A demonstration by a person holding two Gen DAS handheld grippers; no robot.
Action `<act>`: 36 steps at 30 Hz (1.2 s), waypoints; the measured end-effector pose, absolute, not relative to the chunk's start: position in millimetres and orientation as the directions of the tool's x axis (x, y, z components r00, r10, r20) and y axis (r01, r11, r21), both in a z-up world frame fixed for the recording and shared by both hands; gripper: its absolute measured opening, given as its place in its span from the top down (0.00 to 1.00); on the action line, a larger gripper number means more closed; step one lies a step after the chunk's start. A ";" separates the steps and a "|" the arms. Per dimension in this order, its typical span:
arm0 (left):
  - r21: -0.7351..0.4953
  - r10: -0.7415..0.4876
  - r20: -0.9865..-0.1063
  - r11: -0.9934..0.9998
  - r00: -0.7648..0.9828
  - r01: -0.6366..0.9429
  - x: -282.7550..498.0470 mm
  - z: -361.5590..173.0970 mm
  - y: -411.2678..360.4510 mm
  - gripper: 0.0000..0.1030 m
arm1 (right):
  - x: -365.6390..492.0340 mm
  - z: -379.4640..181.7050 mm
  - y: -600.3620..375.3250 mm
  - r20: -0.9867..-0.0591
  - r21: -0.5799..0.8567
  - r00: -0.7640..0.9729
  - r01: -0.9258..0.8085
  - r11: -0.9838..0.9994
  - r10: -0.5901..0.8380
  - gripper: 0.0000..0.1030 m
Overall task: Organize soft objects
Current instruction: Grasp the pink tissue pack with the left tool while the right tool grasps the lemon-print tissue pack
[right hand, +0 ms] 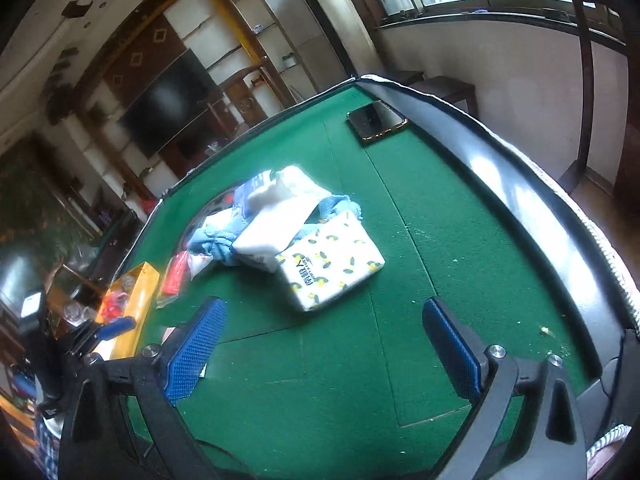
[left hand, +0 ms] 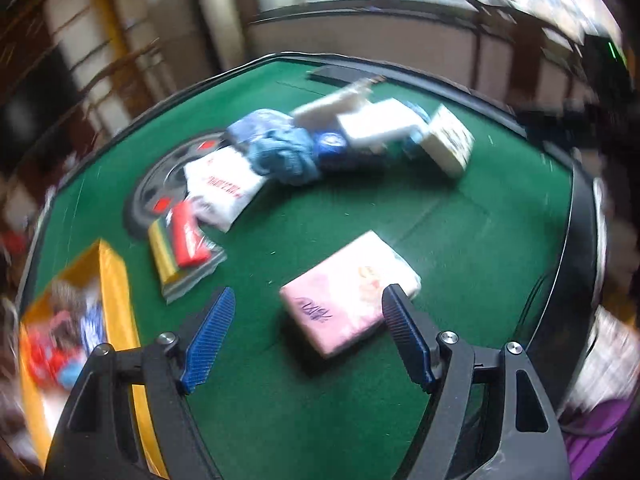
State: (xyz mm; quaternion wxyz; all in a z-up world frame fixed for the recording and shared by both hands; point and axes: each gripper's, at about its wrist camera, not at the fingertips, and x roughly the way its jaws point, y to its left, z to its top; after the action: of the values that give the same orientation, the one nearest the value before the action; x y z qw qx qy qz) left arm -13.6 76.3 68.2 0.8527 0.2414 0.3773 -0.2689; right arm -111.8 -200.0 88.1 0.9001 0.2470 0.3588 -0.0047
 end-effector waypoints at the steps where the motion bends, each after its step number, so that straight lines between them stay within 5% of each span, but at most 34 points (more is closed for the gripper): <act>1: 0.228 -0.283 -0.780 0.702 0.558 0.675 -13.9 65.7 70.5 0.26 | -113.2 87.4 -203.9 -0.647 0.442 0.743 0.184 0.878 0.170 0.06; 9: 0.362 -0.249 -0.811 0.496 0.529 0.789 -8.4 39.3 34.2 0.20 | -109.4 78.4 -209.5 -0.651 0.466 0.732 0.176 0.867 0.201 0.06; 13: 0.292 -0.272 -0.821 0.556 0.503 0.778 3.6 40.7 27.5 0.20 | -108.2 81.1 -211.8 -0.656 0.460 0.728 0.177 0.870 0.198 0.06; 14: 0.259 -0.266 -0.831 0.593 0.489 0.762 7.7 41.2 26.8 0.24 | -107.2 81.8 -212.0 -0.659 0.454 0.726 0.177 0.873 0.196 0.06; 15: 0.218 -0.271 -0.841 0.622 0.468 0.752 11.4 40.3 26.3 0.42 | -105.8 82.2 -212.1 -0.664 0.447 0.722 0.178 0.876 0.192 0.06; 36: -0.037 -0.409 -0.689 0.844 0.598 0.535 -30.3 101.5 106.9 0.47 | -36.6 51.4 -214.0 -0.745 0.557 0.612 0.350 0.753 0.267 0.07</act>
State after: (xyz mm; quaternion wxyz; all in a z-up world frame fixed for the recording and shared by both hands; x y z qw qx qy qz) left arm -30.3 106.9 101.5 0.8896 0.0868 0.3616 -0.2652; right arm -36.6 -214.0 51.4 0.8264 0.3507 0.4399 -0.0252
